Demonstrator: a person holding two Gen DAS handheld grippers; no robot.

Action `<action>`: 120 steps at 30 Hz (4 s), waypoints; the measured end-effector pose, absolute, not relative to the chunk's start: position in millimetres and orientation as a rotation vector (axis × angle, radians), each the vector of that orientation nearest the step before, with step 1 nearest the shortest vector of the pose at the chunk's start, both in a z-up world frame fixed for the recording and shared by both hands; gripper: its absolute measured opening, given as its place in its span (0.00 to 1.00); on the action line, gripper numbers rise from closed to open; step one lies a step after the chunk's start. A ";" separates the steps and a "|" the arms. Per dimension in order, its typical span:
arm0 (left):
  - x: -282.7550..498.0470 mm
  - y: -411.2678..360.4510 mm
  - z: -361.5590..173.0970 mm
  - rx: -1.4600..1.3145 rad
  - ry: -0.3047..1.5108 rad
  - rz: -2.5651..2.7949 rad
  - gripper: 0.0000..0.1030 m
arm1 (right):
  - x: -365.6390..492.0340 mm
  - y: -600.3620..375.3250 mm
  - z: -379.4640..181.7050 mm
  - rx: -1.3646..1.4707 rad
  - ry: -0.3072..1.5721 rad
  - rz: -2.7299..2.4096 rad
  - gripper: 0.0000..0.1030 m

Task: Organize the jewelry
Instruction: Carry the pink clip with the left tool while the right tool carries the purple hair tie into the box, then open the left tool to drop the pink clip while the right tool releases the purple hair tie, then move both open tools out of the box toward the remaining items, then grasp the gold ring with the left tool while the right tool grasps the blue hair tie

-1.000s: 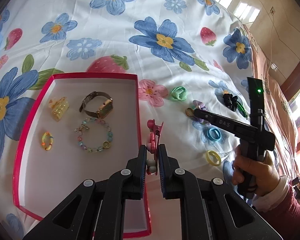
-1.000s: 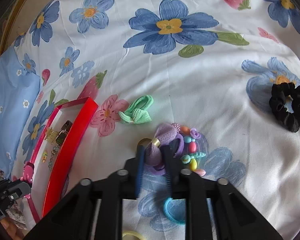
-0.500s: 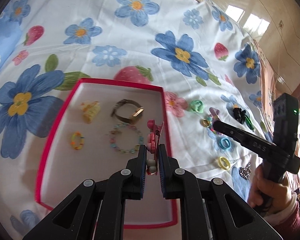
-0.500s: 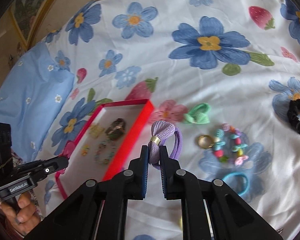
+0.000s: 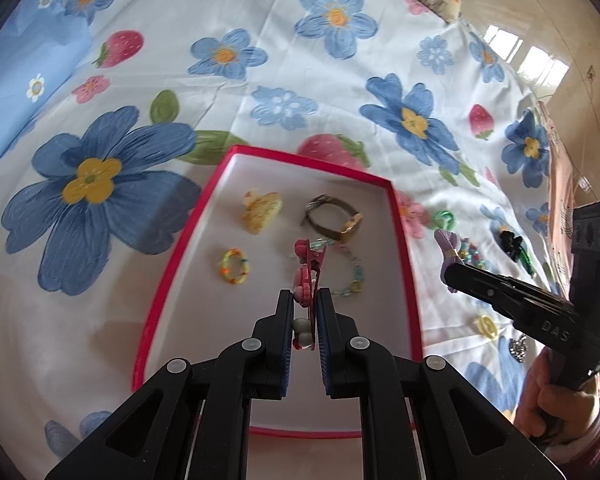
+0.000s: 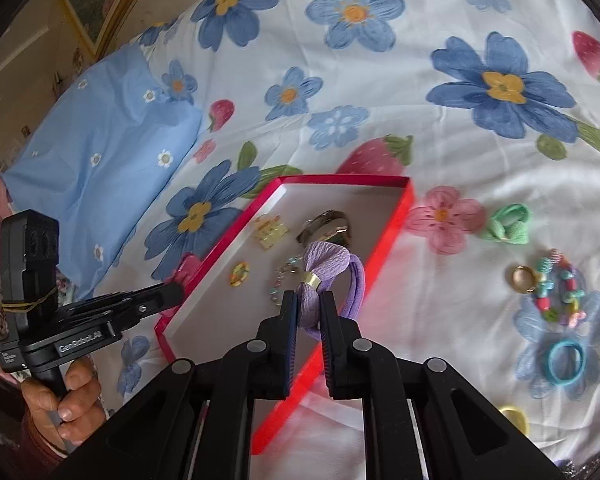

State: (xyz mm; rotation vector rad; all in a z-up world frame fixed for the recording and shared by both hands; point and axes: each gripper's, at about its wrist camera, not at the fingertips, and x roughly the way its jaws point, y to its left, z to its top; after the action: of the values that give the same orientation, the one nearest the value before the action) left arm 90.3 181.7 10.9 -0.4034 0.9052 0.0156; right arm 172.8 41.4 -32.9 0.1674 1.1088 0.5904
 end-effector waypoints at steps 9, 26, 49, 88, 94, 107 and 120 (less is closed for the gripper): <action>105.4 196.0 -7.0 -0.407 0.948 0.061 0.10 | 177.7 80.2 -46.4 0.111 1.148 0.666 0.11; 155.3 194.5 -52.0 -0.359 1.047 0.106 0.11 | 195.2 112.2 -93.5 -0.013 1.266 0.672 0.15; 147.5 193.1 -50.9 -0.363 1.035 0.114 0.22 | 189.9 93.6 -71.8 0.054 1.212 0.666 0.26; 143.5 74.9 16.6 -0.253 0.976 -0.119 0.46 | 122.0 -143.7 -23.2 0.260 1.075 0.230 0.38; 177.5 49.8 3.2 -0.210 1.009 -0.144 0.46 | 134.6 -144.8 -35.3 0.232 1.095 0.230 0.37; 258.2 -6.2 -36.4 -0.122 1.072 -0.212 0.46 | 169.9 -134.2 -83.0 0.161 1.193 0.242 0.02; 316.3 -55.1 -72.8 -0.039 1.099 -0.236 0.39 | 170.1 -168.7 -57.0 0.264 1.112 0.202 0.02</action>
State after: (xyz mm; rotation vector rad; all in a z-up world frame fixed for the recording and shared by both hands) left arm 316.3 -55.1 -72.8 -0.0394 1.0993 -0.2359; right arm 170.1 -168.7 -57.0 0.2635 1.1116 0.2018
